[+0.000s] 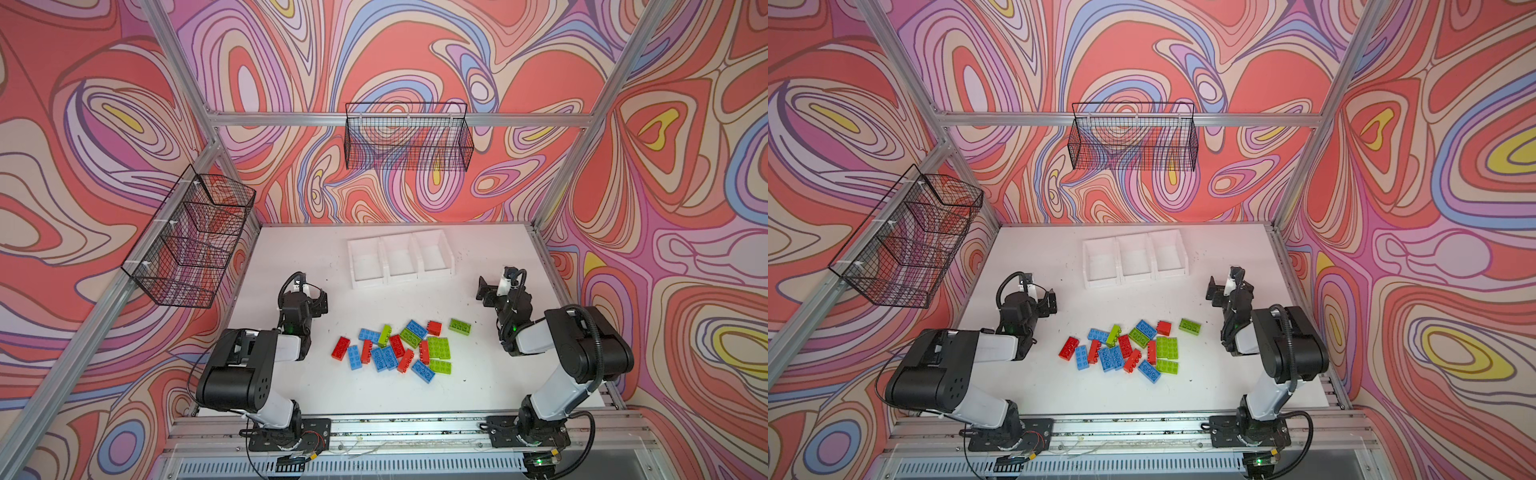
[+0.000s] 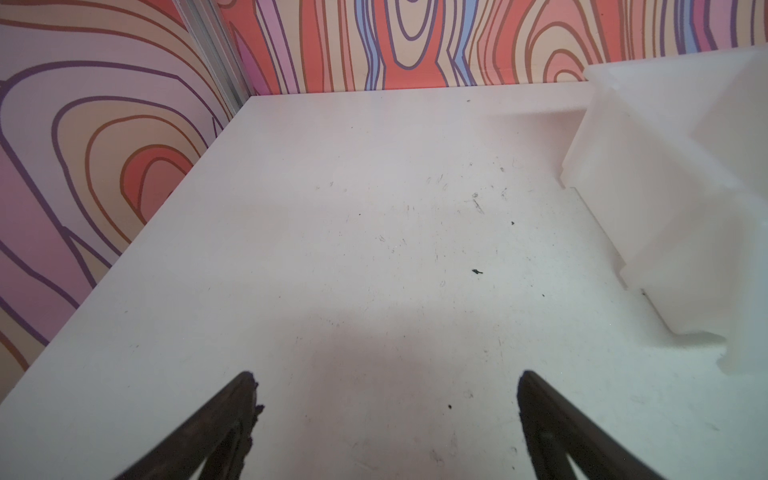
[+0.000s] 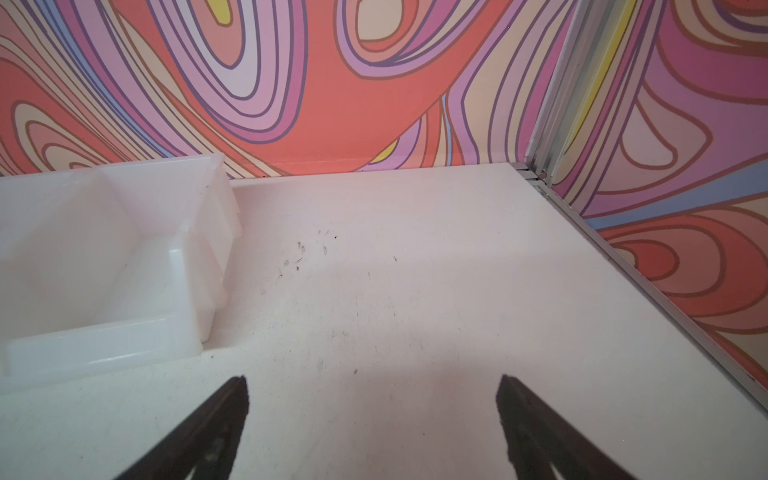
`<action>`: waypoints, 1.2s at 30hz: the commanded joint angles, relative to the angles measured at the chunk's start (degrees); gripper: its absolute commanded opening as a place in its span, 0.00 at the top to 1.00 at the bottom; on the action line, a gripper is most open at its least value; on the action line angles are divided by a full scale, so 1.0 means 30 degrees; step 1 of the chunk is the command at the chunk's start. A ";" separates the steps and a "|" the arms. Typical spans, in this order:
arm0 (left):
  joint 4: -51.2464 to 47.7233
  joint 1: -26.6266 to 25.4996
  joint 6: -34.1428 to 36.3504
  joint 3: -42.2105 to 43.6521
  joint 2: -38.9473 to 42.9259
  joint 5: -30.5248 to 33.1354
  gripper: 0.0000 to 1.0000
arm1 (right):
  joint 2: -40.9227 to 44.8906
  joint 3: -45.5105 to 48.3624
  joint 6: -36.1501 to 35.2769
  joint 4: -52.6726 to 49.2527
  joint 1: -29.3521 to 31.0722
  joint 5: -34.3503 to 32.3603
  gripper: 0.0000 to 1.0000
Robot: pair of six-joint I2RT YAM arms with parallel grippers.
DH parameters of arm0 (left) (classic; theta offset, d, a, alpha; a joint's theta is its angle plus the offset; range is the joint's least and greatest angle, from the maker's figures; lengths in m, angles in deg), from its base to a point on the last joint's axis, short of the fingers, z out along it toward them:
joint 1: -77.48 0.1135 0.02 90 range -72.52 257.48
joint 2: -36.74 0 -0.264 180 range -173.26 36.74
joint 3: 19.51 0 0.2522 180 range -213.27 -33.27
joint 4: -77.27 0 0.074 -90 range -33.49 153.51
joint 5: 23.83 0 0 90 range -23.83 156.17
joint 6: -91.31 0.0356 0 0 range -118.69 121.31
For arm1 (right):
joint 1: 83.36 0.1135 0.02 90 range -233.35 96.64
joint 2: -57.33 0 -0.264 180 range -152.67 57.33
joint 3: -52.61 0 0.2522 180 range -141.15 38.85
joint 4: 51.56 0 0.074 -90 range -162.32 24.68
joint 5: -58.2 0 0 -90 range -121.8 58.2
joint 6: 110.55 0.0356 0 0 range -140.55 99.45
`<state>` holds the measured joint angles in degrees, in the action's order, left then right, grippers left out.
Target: Sort the legos into containers by color
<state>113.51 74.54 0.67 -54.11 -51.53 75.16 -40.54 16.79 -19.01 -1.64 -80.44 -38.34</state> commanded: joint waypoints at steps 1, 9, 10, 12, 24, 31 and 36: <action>0.0591 0.0101 0.0012 -0.0216 -0.0112 -0.0098 0.00 | -0.0074 -0.0204 -0.0133 0.0114 -0.0125 0.0161 0.02; -0.0829 0.0043 -0.0327 -0.0522 0.1092 0.1048 0.11 | 0.0224 -0.0271 -0.0066 -0.0033 -0.0153 -0.0583 0.15; -0.2471 0.0050 -0.0443 -0.0976 0.1991 0.1380 0.12 | 0.0777 -0.0755 0.0229 -0.1340 -0.0153 -0.0991 0.16; -0.5428 0.0043 -0.0643 -0.2017 0.3452 0.1804 0.14 | 0.1885 -0.2512 0.0305 -0.5355 -0.0152 -0.1781 0.19; -1.3896 -0.2535 -0.5465 -0.6505 0.5480 0.3122 0.20 | 0.5076 -0.8136 0.5068 -2.2926 0.1832 -0.1399 0.22; -1.7193 -0.5093 -0.6668 -0.7071 0.5546 0.3093 0.18 | 0.7767 -0.7955 1.0338 -2.8776 0.5443 -0.2676 0.21; -1.7794 -0.5202 -0.7309 -0.7317 0.5234 0.2228 0.18 | 0.7989 -0.7645 1.3571 -3.0675 0.7212 -0.2454 0.20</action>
<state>64.13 59.07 -18.48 -74.16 -35.35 82.77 -16.38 -7.14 12.66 -85.92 -60.31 -44.46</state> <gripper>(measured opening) 0.822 0.794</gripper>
